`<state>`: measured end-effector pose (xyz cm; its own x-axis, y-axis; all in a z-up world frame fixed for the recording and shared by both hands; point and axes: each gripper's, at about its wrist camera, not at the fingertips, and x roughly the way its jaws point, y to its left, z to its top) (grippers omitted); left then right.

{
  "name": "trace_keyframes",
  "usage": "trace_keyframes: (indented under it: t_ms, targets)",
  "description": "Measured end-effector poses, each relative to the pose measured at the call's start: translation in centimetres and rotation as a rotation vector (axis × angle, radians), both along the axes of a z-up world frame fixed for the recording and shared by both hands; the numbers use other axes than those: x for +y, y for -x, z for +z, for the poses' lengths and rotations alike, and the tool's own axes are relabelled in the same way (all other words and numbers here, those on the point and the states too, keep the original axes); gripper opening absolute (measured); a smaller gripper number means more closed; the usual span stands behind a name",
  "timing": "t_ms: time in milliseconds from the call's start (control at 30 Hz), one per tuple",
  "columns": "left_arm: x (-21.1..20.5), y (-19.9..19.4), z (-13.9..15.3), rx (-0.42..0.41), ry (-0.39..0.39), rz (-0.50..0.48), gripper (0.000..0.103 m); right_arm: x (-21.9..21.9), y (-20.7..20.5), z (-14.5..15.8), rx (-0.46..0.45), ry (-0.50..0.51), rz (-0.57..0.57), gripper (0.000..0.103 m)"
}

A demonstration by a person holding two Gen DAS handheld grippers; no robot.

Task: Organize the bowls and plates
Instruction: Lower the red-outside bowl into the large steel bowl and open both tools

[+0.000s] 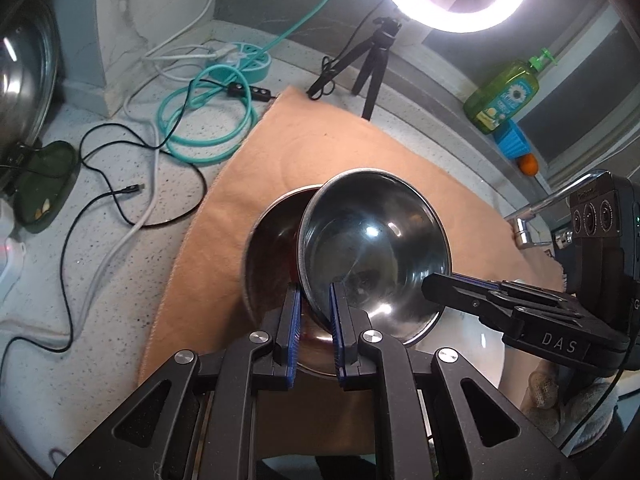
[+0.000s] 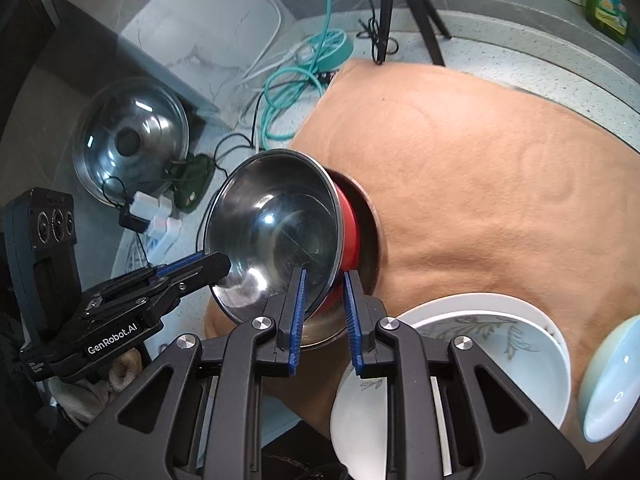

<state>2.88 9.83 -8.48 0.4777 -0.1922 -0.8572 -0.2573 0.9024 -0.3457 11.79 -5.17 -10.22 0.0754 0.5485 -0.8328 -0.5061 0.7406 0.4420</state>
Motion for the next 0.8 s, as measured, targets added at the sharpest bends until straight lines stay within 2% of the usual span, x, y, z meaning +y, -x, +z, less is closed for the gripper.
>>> trace_keyframes:
  t_ms: [333,700,800]
  targets:
    - [0.3,-0.7,-1.8,0.054,-0.017,-0.007,0.012,1.1,-0.4,-2.7,0.039,0.049,0.006,0.02]
    - [0.0,-1.3,-2.5,0.106,-0.042,-0.026,0.012,2.1,-0.7,-3.2,0.049,0.088,0.028,0.022]
    - [-0.1,-1.5,-2.5,0.114,-0.043,-0.033,0.012,2.2,-0.9,-3.2,0.067,0.084,0.031,0.032]
